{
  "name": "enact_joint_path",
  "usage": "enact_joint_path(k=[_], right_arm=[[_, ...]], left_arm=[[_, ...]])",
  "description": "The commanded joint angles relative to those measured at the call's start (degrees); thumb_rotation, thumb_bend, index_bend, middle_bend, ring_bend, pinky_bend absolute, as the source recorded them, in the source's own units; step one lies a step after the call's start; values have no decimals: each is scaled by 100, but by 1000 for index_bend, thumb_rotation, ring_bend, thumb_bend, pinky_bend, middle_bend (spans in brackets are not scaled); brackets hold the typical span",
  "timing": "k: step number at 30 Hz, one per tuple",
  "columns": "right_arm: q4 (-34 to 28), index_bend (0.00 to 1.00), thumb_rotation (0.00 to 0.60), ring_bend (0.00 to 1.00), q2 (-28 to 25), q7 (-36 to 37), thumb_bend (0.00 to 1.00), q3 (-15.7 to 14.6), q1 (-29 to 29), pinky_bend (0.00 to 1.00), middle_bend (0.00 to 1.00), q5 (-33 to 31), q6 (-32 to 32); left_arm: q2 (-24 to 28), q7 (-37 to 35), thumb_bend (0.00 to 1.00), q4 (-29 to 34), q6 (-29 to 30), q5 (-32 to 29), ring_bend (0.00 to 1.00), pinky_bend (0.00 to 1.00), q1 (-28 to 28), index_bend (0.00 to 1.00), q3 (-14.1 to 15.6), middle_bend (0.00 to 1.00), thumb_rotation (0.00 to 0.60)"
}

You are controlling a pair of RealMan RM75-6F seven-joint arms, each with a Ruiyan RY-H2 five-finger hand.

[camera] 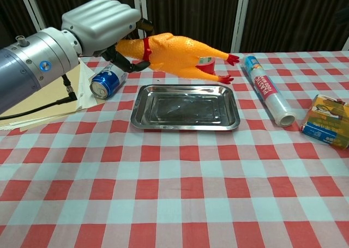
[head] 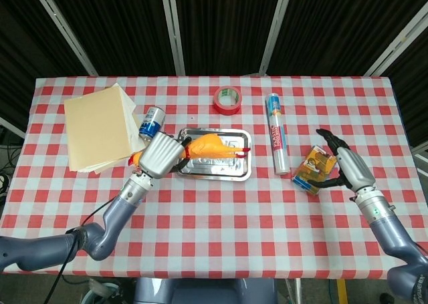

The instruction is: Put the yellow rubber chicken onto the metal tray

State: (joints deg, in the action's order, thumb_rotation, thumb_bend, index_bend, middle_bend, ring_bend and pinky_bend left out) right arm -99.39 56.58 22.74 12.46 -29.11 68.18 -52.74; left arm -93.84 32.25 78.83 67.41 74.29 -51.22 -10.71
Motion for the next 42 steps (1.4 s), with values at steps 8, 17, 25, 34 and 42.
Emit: enact_joint_path(k=[8,17,25,34,42], right_arm=[[67,0,600,0,-23,94,131,28,34,20,0,-39,50],[129,0,600,0,-48,173,131,36,59,21,0,-148,158],[171,0,600,0,-120,390,132,91,116,21,0,-200,196],[246,0,600,0,-138,540,131,125,174,21,0,-140,179],[257,0,600,0,-94,533,132,134,170,20,0,-66,167]], left_arm=[[-820,-855,651,-1159,-624,-261,770,812,-250,723,-226,798,600],[-1345,-981,518,-1790,-889,-346,728,739,-409,672,-279,750,600],[-1583,-901,426,-2011,-1024,-562,578,629,-463,519,-415,586,600],[-1509,-529,104,-1840,-1380,-1123,129,296,-415,50,-552,103,600],[-1047,-197,0,-1063,-1538,-1751,0,99,-267,0,-694,0,483]])
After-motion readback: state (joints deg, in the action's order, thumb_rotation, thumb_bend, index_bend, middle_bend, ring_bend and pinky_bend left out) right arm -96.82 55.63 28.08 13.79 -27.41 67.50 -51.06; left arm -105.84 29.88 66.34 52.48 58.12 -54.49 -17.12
